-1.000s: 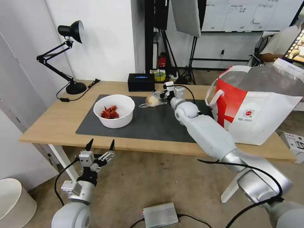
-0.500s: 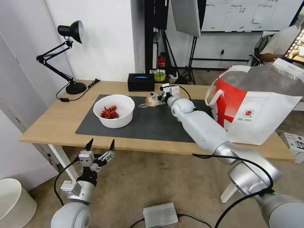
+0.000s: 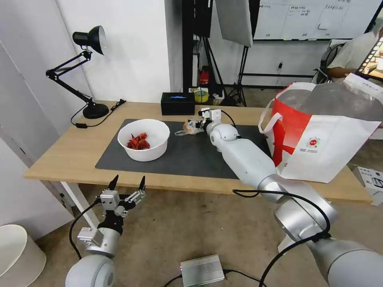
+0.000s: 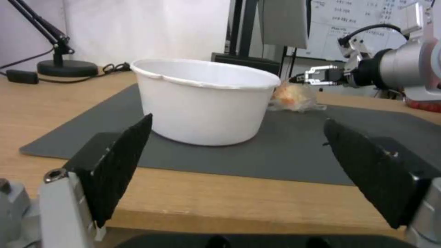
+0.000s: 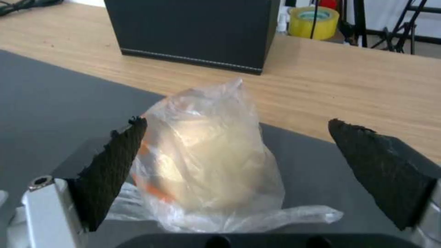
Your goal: Pick up the trash from the table and place it into the takeout bag.
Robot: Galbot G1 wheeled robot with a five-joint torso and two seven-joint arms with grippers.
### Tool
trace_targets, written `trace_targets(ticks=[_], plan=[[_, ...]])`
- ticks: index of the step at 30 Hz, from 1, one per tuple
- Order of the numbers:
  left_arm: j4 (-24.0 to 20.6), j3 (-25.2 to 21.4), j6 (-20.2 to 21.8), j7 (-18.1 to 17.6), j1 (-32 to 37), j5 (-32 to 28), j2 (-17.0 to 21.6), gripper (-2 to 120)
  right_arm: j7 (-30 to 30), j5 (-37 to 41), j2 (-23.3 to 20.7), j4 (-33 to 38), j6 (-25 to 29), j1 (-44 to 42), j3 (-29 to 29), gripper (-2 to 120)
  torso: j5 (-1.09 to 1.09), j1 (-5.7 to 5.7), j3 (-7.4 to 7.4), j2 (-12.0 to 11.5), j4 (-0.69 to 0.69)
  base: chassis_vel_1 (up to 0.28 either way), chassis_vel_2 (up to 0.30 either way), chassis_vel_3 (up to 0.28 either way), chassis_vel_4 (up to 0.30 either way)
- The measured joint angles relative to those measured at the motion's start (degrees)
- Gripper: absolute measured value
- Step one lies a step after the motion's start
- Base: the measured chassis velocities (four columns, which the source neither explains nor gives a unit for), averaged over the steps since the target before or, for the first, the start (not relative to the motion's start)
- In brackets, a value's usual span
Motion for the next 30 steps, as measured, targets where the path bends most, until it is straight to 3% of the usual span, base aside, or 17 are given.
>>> trace_targets(ticks=[20,30], plan=[[-0.75,-0.69,-0.12,0.01,0.8,0.01,0.02,100,-0.71,-3.69,1.29,-2.68,-0.31,-0.48,0.93,98,0.0,0.0,0.0,0.0,0.0,0.0,0.0,0.0,0.0],[-1.31,-0.76,-0.16,0.04,1.13,0.01,-0.3,100,-0.47,-3.93,1.98,-2.96,-0.23,-1.0,1.39,59,0.0,0.0,0.0,0.0,0.0,0.0,0.0,0.0,0.0]])
